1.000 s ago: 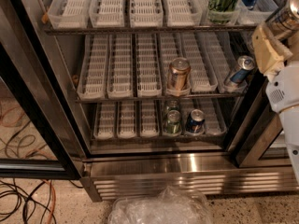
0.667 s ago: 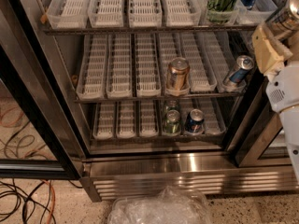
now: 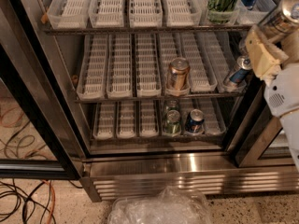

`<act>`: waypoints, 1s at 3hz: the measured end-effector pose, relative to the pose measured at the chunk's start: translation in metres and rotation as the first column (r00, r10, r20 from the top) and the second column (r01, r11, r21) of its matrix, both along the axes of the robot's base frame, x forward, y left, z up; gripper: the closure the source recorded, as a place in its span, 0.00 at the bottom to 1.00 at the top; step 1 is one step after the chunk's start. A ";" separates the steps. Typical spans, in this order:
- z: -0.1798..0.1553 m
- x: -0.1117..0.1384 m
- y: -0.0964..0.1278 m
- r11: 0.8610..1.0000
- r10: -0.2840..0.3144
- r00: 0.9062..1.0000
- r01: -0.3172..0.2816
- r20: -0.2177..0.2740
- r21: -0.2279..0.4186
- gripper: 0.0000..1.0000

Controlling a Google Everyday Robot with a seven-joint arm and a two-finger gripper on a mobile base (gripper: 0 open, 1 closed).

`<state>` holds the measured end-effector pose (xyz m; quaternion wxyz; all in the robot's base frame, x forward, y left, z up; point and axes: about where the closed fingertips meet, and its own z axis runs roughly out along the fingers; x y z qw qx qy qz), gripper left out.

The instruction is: Pick redbull can from top shelf of fridge

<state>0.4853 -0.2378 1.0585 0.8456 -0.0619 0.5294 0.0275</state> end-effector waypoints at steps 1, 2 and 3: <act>-0.021 -0.008 0.014 0.999 0.031 0.998 -0.033 -0.048 -0.027 1.00; -0.020 -0.007 0.015 0.999 0.034 0.998 -0.035 -0.048 -0.029 1.00; -0.028 -0.017 0.033 0.994 0.088 0.994 -0.091 -0.063 -0.062 1.00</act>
Offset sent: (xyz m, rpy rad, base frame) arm -0.0068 0.0118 -0.0173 -0.0228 0.0408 0.0272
